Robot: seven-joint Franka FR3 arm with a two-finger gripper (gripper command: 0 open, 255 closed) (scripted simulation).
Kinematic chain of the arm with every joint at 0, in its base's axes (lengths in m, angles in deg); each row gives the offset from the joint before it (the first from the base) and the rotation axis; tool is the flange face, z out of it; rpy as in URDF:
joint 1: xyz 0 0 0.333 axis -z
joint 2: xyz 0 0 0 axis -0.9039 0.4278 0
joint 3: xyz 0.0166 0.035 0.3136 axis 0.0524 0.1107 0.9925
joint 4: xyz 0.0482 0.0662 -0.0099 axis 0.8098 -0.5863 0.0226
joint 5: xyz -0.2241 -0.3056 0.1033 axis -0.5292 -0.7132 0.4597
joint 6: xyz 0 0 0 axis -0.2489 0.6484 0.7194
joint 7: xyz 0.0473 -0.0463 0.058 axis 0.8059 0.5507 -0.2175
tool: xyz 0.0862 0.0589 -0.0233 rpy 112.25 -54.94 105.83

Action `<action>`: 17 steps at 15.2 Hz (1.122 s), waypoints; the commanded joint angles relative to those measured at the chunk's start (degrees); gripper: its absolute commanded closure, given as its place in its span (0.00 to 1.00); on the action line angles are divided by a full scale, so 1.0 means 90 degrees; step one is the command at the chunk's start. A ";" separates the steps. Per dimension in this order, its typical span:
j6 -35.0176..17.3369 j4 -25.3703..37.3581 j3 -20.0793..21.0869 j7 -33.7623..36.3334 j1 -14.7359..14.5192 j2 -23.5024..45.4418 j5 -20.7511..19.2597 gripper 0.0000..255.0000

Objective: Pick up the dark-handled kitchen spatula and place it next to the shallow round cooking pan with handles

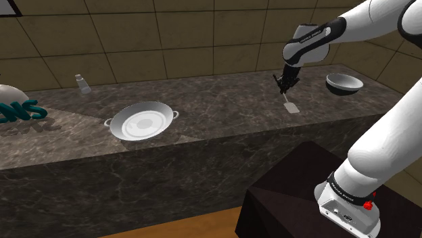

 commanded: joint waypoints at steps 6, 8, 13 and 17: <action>0.0608 0.0295 0.0023 0.0092 -0.0004 -0.0323 -0.0115 1.00; 0.0781 0.0391 0.0031 0.0110 -0.0004 -0.0402 -0.0139 1.00; 0.1212 0.0656 0.0050 0.0148 -0.0006 -0.0574 -0.0186 1.00; 0.1338 0.0742 0.0237 0.0474 -0.0147 -0.0608 -0.0193 1.00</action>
